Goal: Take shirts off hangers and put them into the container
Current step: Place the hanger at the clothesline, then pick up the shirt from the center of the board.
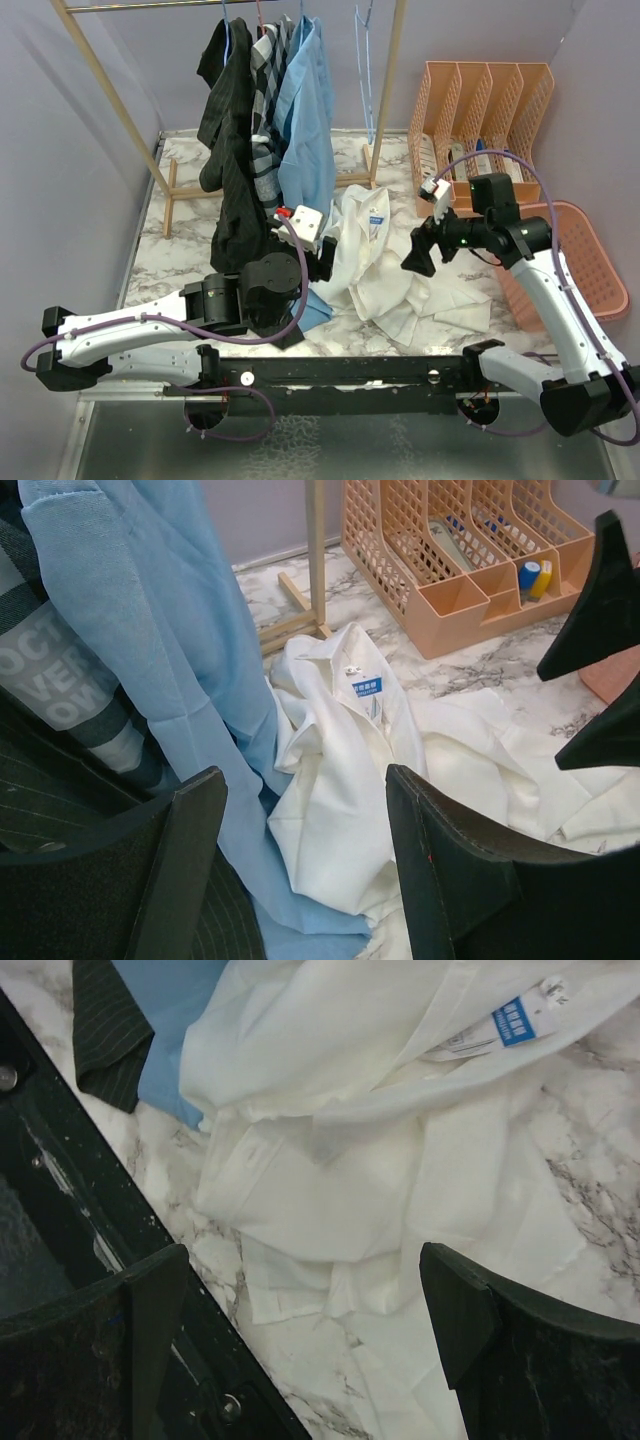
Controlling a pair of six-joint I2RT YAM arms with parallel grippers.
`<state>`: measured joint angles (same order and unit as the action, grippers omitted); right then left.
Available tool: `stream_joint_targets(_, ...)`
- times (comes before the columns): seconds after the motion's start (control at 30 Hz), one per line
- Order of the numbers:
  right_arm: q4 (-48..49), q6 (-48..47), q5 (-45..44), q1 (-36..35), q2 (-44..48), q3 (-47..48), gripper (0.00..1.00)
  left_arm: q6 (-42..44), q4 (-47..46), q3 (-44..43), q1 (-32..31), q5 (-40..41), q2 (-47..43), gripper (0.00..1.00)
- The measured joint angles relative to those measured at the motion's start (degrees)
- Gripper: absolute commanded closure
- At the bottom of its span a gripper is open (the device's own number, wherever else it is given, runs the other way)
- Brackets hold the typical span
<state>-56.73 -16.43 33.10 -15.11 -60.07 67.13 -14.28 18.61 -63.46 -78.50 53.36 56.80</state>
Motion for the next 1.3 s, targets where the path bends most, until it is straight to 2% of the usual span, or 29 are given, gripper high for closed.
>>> stream_joint_targets(0.2, 1.2, -1.5, 4.8, -0.1, -5.3, -2.5, 0.0, -0.4, 0.0, 0.2, 0.0, 0.0, 0.4, 0.33)
stream_joint_targets(0.4, 6.6, 0.3, 4.8, -3.1, -12.8, -6.2, 0.0, -0.7, 0.0, 0.2, 0.0, 0.0, 1.8, 0.33)
stream_joint_targets(0.67, 14.1, 4.4, -3.6, -10.8, -18.4, -7.8, 0.0, -0.7, 0.0, 0.2, 0.0, 0.0, 4.3, 0.33)
stream_joint_targets(0.87, 20.6, 6.8, -9.8, -12.2, -21.8, -7.8, 0.0, -0.6, 0.0, 0.2, 0.0, 0.0, 4.3, 0.33)
stream_joint_targets(1.03, 25.4, 7.8, -12.1, -14.0, -26.3, -7.4, 0.0, -0.6, 0.0, 0.2, 0.0, 0.0, 4.3, 0.33)
stream_joint_targets(1.3, 27.6, 8.2, -14.4, -17.1, -32.6, -6.8, 0.0, -0.7, 0.0, 0.2, 0.0, 0.1, 4.3, 0.33)
